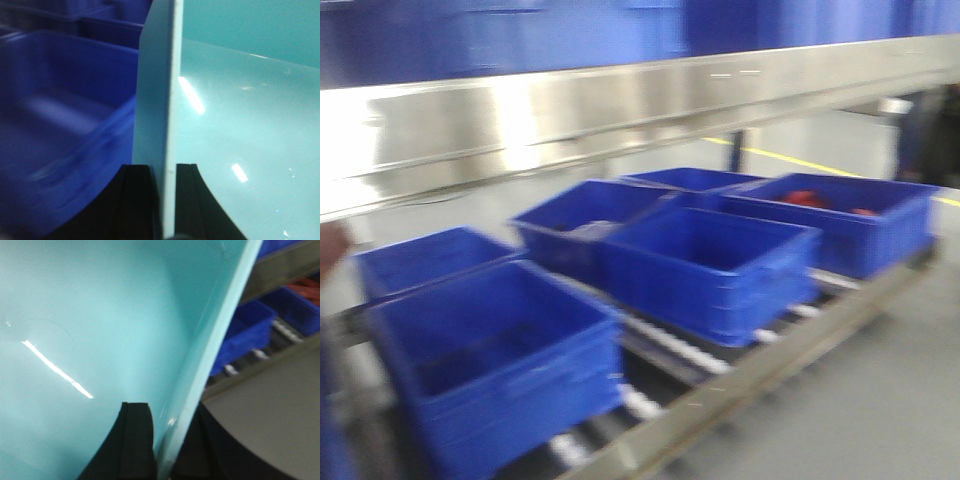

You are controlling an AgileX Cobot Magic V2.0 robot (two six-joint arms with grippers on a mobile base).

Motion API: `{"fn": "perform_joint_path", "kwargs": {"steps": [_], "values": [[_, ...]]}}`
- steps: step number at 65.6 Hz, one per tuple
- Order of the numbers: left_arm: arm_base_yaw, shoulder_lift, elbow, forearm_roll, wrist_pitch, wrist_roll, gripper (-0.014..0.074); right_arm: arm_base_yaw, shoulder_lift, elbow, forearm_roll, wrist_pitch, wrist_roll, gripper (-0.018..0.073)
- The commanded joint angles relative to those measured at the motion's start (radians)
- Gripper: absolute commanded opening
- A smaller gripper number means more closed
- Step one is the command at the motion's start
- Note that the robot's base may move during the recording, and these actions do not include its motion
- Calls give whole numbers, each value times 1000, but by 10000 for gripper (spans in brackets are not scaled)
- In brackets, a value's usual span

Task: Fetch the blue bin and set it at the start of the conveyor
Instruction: 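Pull the held bin back off the shelf with both grippers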

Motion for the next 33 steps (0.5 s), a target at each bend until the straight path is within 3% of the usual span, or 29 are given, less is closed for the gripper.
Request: {"fn": "perform_joint_path", "kwargs": {"steps": [1, 33], "values": [[4, -17, -11, -15, -89, -12, -111, -6, -13, -7, -27, -10, -31, -152], [4, -17, -11, -15, -89, -12, -111, -6, -13, -7, -27, -10, -31, -152]]}}
